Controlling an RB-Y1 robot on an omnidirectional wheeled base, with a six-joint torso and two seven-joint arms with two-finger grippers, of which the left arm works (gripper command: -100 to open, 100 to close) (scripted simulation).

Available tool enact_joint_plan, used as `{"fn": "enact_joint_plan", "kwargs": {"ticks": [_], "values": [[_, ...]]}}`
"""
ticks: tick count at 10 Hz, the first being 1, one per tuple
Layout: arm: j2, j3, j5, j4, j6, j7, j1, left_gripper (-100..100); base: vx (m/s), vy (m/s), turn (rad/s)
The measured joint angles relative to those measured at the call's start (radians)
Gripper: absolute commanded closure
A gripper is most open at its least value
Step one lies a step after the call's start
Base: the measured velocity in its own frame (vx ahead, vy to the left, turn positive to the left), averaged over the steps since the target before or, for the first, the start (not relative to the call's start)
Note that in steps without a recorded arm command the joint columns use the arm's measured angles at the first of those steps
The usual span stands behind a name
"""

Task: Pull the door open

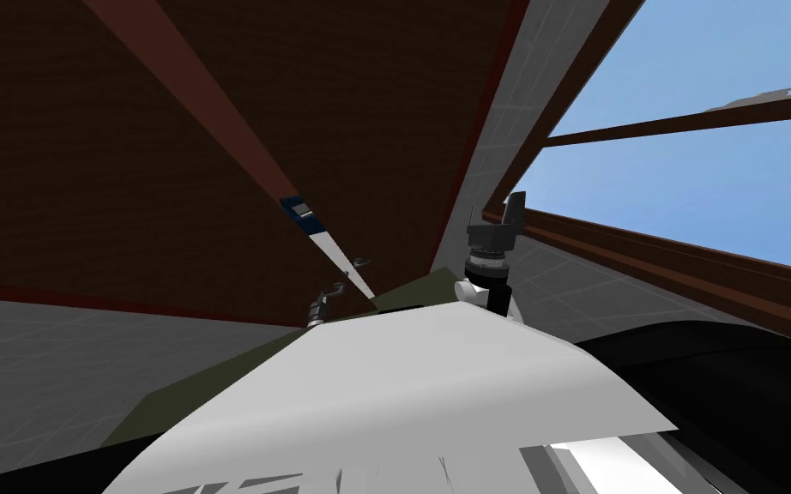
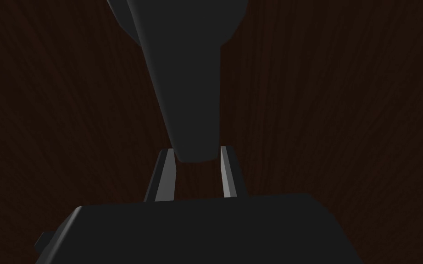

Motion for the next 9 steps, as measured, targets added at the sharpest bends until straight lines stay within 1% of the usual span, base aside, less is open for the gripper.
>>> {"fn": "enact_joint_plan", "kwargs": {"ticks": [1, 2, 3, 4, 5, 6, 7, 8, 9], "values": [[0.003, -0.008, -0.003, 0.002, -0.01, 0.008, 0.0, 100, -0.054, 0.037, -0.1], [0.007, -0.015, -0.006, 0.014, -0.027, 0.018, -0.006, 100, -0.083, 0.048, -0.138], [0.011, -0.025, -0.01, 0.012, -0.037, 0.029, -0.005, 100, -0.088, 0.059, -0.151], [0.011, -0.036, -0.016, 0.052, -0.065, 0.038, -0.029, 100, -0.053, 0.026, -0.059], [0.009, -0.042, -0.018, 0.045, -0.067, 0.04, -0.029, 100, -0.011, -0.001, 0.004], [0.006, -0.043, -0.018, 0.009, -0.05, 0.039, -0.012, 100, 0.0, 0.012, 0.02], [0.007, -0.041, -0.017, 0.006, -0.045, 0.038, -0.009, 100, -0.13, 0.024, -0.136], [0.016, -0.041, -0.017, 0.005, -0.054, 0.043, -0.002, 100, -0.201, 0.044, -0.218], [0.021, -0.045, -0.02, 0.006, -0.073, 0.049, 0.007, 100, -0.221, 0.063, -0.228]]}}
